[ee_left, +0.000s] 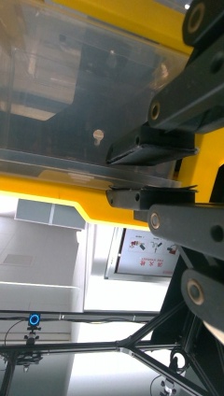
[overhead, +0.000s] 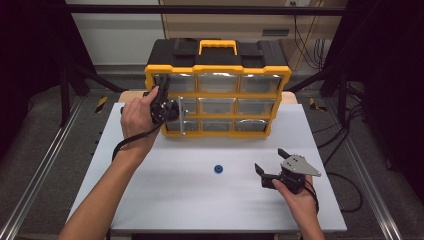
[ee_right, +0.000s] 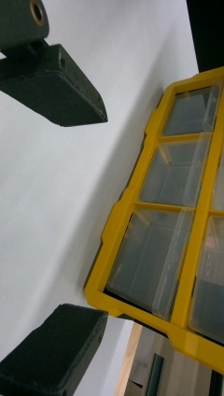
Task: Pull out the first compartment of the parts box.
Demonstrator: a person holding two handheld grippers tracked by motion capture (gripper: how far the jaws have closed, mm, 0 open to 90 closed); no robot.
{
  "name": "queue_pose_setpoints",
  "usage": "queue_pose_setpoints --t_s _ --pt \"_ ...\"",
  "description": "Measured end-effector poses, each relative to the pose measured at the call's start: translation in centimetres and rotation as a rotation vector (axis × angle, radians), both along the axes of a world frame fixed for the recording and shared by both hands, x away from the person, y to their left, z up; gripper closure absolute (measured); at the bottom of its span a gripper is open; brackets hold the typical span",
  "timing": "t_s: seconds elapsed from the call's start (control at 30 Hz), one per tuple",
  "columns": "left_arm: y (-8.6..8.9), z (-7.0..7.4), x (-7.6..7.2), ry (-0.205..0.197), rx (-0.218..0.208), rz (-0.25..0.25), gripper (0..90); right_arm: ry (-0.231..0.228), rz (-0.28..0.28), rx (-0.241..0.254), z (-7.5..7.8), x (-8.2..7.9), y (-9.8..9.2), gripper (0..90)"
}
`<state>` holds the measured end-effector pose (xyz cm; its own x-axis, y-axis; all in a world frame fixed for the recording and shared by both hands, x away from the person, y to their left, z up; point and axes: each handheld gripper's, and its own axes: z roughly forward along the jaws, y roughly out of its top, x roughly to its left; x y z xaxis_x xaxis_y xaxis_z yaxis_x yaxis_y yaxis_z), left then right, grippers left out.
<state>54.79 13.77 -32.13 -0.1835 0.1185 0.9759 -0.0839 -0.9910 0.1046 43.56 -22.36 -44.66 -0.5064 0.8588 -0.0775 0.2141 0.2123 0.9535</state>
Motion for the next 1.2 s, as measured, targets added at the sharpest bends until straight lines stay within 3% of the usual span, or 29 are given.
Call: queue_pose_setpoints --t_s 0.77,1.2 --pt "0.2 -0.15 0.05 -0.017 -0.029 -0.014 80.2 0.002 -0.006 0.001 -0.01 0.01 -0.09 6.3" --pt "0.18 -0.18 -0.05 -0.019 -0.02 -0.006 80.9 0.006 -0.005 0.0 -0.03 0.03 -0.06 6.4"
